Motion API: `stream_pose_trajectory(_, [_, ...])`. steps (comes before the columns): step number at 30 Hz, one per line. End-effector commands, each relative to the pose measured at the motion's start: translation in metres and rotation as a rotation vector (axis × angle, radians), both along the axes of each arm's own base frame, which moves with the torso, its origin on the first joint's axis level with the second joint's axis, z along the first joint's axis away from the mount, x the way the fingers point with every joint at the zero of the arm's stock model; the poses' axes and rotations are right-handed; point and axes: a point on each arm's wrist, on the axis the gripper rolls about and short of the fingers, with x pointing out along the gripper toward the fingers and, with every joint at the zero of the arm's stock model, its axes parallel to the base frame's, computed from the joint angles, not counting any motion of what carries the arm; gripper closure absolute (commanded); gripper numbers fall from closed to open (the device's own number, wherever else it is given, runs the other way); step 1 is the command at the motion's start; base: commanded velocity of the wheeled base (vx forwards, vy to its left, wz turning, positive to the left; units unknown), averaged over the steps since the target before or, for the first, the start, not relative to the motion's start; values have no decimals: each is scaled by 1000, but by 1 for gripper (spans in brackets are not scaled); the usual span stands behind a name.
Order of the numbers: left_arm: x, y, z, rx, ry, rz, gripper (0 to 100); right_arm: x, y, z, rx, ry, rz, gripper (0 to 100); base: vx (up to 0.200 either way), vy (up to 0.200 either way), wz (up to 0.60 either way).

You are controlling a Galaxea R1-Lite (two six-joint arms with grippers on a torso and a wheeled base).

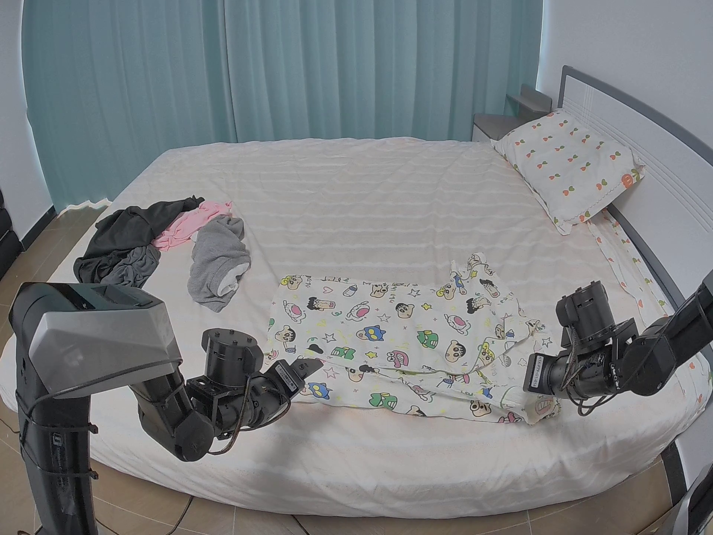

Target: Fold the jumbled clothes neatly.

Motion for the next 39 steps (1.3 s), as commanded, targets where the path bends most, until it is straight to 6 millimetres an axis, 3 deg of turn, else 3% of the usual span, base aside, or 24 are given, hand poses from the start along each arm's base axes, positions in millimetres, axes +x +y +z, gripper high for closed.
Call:
stream_pose_trajectory(1, [0, 0, -1, 1, 2, 0, 0, 2, 2, -16, 26, 58, -30, 100, 0, 0, 0])
stream_pose_trajectory(6, [0, 0, -1, 2, 2, 0, 0, 5, 1, -26, 46, 91, -49, 100, 0, 0, 0])
stream_pose_trajectory(7, [0, 0, -1, 2, 2, 0, 0, 5, 0, -26, 48, 95, -50, 0, 0, 0, 0])
stream_pose_trajectory(16, [0, 0, -3, 17, -1, -6, 0, -13, -6, -26, 37, 119, -48, 0, 0, 0, 0])
stream_pose_trajectory(21, [-3, 1, -7, 10, -36, -15, 0, -24, -8, -3, 70, 50, -29, 0, 0, 0, 0])
stream_pose_trajectory(26, [-4, 2, -7, 7, -67, -20, 0, -18, -1, 7, 150, 22, 39, 0, 0, 0, 0])
stream_pose_trajectory(32, [-4, 2, -6, 2, -68, -21, 0, 10, 15, -9, 224, 5, 87, 0, 0, 0, 0])
stream_pose_trajectory(36, [-3, 5, -4, -23, -64, -6, 0, 25, 40, -43, 210, 53, 133, 0, 0, 0, 0])
stream_pose_trajectory(39, [-3, 5, -3, -39, -57, 0, 0, 35, 53, -57, 206, 46, 152, 0, 0, 0, 0])
